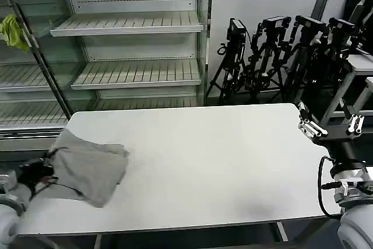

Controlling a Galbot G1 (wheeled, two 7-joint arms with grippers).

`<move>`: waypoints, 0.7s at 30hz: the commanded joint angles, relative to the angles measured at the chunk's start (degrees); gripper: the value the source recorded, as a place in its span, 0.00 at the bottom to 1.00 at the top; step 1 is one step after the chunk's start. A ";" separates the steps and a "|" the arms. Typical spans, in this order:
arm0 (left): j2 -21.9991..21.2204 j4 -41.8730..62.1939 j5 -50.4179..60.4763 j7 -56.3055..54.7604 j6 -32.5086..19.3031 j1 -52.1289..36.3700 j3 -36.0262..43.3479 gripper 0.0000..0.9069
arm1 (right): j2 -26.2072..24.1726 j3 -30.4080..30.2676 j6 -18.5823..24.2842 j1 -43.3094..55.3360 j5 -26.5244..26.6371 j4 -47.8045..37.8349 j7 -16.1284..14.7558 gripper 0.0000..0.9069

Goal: Fold and organize the clothes.

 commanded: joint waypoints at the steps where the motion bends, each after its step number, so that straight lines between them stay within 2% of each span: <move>1: 1.29 -0.70 21.14 3.96 -5.73 -0.56 -7.67 0.06 | 0.22 -0.72 0.23 0.57 0.24 -0.31 0.15 1.00; 6: -1.17 -3.46 29.60 6.11 -7.49 -0.75 -3.55 0.06 | 0.50 0.19 0.23 -0.96 0.09 -0.18 0.25 1.00; 11: -5.42 -8.40 33.77 7.48 -7.93 0.14 5.45 0.06 | 0.56 1.97 0.11 -3.15 0.05 0.20 0.38 1.00; 17: -9.58 -12.35 27.85 7.20 -3.37 1.01 23.89 0.06 | 0.87 4.38 -0.32 -5.48 -0.05 1.08 0.62 1.00; 21: -11.01 -13.35 21.40 5.53 -0.36 -1.85 29.38 0.06 | 0.89 6.18 -0.52 -7.09 -0.05 1.57 0.72 1.00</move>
